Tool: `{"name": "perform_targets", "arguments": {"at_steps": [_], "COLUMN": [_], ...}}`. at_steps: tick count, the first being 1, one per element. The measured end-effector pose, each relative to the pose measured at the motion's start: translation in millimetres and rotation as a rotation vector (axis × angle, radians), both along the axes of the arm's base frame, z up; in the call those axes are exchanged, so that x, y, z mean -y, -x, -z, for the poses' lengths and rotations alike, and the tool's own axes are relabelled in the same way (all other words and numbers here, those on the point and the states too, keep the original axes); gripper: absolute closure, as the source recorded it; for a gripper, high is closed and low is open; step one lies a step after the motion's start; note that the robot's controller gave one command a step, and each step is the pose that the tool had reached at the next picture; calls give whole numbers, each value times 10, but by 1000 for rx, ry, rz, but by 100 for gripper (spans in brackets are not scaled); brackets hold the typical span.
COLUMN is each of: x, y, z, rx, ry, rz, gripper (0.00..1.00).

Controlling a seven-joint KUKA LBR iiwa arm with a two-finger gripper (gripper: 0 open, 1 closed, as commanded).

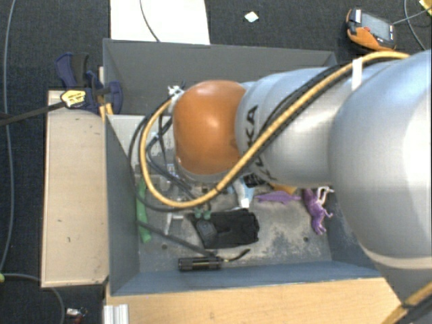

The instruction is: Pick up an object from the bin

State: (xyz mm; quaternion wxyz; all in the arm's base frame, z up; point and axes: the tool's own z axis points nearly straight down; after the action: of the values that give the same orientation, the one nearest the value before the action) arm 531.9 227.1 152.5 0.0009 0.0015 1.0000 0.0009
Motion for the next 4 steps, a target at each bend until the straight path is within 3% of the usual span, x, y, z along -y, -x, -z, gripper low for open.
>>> {"name": "perform_targets", "arguments": {"at_steps": [1,2,3,4], "x": [661,732,650,824], "y": [321,369,307,339], "z": [818,789,799,780], "rx": [7,26,13,43], "ry": [-3,-11,-4,-7], "rz": [147,-12,137,-400], "gripper": [0,0,0,0]}}
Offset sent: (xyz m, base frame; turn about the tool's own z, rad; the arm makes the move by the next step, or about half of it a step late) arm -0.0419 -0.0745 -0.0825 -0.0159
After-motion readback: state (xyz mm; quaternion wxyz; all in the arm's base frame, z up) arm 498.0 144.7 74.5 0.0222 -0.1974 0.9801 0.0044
